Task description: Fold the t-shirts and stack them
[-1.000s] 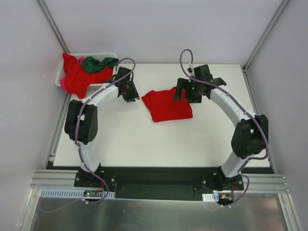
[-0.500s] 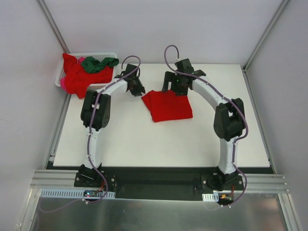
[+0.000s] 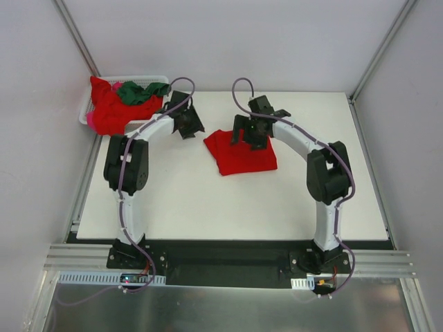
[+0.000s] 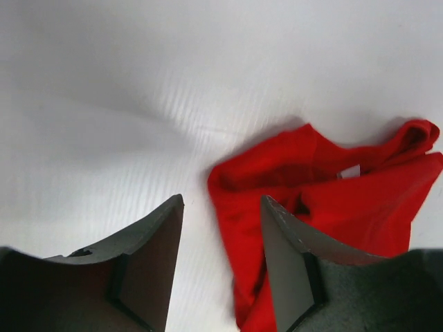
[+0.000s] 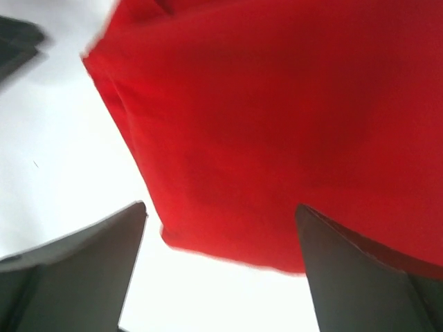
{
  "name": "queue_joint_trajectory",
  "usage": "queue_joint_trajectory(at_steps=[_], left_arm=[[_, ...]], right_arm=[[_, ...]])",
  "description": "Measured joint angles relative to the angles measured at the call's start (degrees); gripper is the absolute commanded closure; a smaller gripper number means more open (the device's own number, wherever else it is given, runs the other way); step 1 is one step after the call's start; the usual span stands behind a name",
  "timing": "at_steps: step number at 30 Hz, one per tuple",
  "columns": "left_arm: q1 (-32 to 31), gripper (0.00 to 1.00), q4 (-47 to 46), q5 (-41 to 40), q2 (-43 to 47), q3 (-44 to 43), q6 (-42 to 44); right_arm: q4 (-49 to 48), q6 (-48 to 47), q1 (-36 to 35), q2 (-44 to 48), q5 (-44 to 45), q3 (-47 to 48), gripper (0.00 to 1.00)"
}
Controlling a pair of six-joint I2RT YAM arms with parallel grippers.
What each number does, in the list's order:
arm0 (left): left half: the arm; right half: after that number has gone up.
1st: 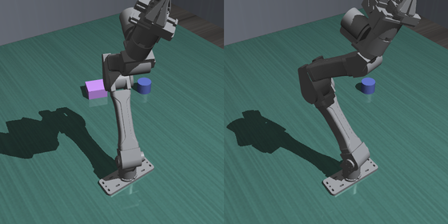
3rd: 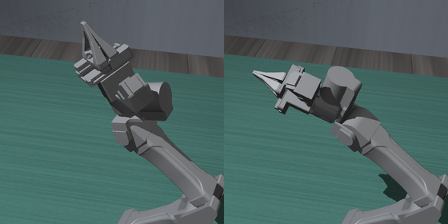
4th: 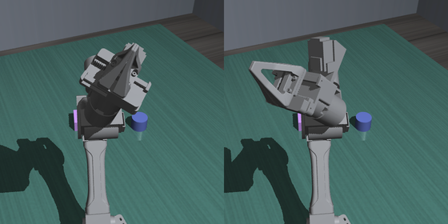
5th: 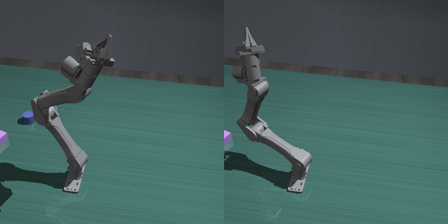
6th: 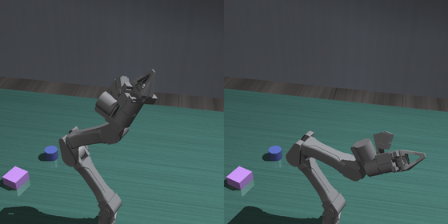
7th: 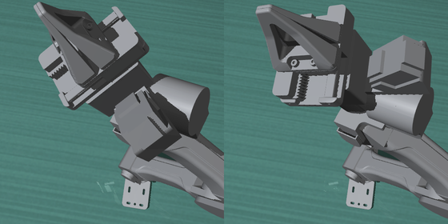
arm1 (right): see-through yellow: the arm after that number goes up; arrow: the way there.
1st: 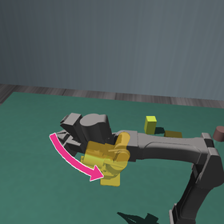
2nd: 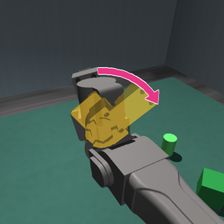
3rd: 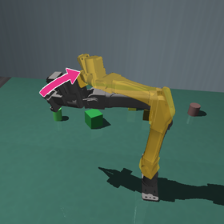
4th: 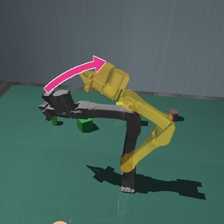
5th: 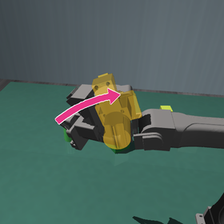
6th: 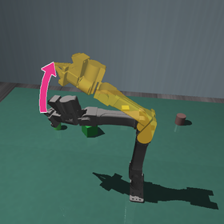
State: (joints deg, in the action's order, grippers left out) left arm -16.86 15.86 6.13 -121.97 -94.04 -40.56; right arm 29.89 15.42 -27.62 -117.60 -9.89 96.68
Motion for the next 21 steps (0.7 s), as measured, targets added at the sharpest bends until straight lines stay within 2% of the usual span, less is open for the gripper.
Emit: queue_joint_trajectory(at_steps=[4, 7, 14, 21], left_arm=[[1.53, 0.61, -0.42, 0.04, 9.07, 7.52, 1.4], [1.79, 0.64, -1.6, 0.2, 11.65, 10.27, 0.76], [0.83, 0.65, -3.78, 1.75, 5.03, 10.01, -2.84], [-1.14, 0.68, -4.07, 2.38, -1.55, 4.39, -5.14]], right_arm=[[0.66, -1.57, -0.02, 4.26, -0.17, -5.05, 0.08], [1.46, -3.13, -0.02, 6.82, -0.48, -7.13, 0.08], [3.45, -6.34, -0.02, 9.35, -0.74, -10.36, 0.08], [4.52, -7.45, -0.02, 10.19, 0.2, -11.28, 0.08]])
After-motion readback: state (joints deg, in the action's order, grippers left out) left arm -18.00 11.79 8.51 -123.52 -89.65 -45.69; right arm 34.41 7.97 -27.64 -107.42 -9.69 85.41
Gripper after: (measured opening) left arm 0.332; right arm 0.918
